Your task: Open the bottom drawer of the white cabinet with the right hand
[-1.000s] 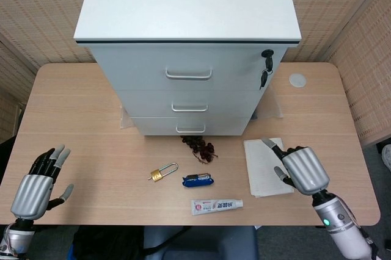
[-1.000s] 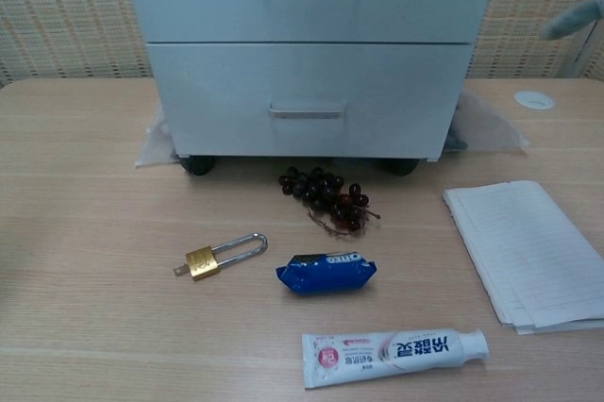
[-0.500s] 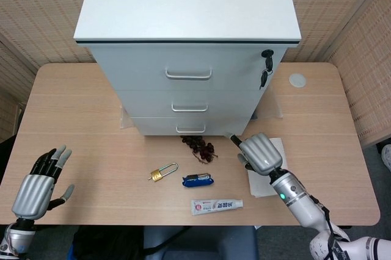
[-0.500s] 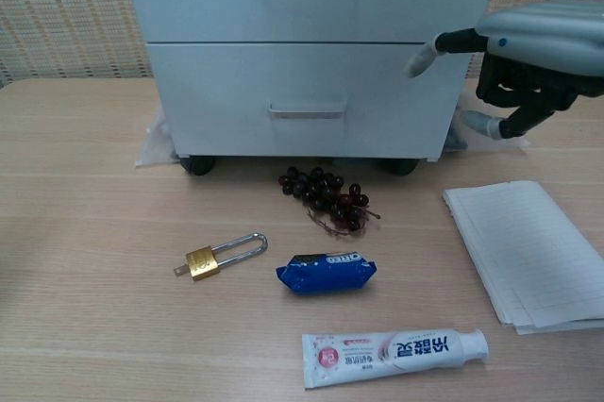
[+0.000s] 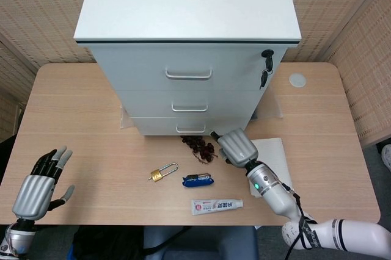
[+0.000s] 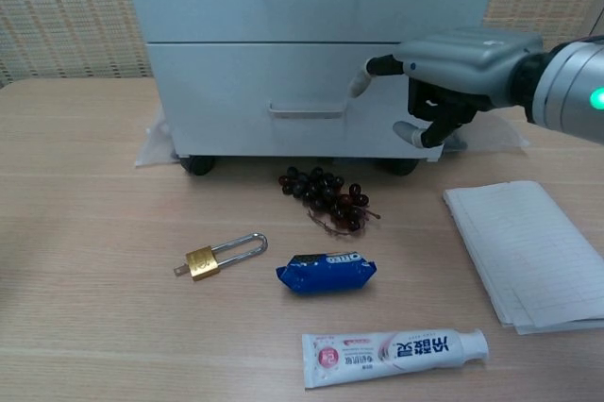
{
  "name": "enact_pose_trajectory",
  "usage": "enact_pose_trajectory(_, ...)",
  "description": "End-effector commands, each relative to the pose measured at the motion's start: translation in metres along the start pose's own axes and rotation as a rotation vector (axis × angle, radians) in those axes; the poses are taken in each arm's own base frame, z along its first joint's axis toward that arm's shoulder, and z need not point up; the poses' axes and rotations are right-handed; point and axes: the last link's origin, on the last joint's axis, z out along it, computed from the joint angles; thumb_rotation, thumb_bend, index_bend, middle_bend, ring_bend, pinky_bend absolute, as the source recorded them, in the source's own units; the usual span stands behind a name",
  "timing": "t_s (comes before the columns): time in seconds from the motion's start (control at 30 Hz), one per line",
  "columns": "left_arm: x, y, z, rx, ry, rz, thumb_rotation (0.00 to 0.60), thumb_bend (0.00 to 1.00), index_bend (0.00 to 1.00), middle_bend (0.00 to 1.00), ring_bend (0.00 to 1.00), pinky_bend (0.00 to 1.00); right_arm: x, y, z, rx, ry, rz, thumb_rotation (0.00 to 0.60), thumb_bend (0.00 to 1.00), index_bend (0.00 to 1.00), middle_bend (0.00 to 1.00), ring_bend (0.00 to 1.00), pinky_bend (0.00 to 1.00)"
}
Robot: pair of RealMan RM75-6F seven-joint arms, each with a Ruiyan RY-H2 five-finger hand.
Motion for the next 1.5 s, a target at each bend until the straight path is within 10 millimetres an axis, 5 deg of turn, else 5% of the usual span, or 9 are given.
enact_pose_trajectory(0.03, -0.001, 0.0, 0.0, 0.002, -0.002, 0.0, 0.6, 0.33, 0.02, 0.0, 0.0, 0.1, -0.002, -0.003, 0.01, -0.002, -0.015, -0.005, 0.6, 0.45, 0.19, 0.94, 0.95, 0.91)
enact_pose_trajectory(0.7, -0.004, -0.005, -0.001, 0.016, -0.009, -0.007, 0.6, 0.33, 0.02, 0.0, 0.0, 0.1, -0.013, -0.018, 0.038, 0.005, -0.054, -0.06, 0.6, 0.45, 0.19, 0.94, 0.95, 0.91)
enact_pose_trajectory(1.5, -0.005, -0.008, -0.003, 0.026, -0.004, -0.012, 0.6, 0.33, 0.03, 0.0, 0.0, 0.1, -0.017, -0.029, -0.007, 0.074, -0.076, -0.127, 0.6, 0.45, 0.19, 0.94, 0.95, 0.91)
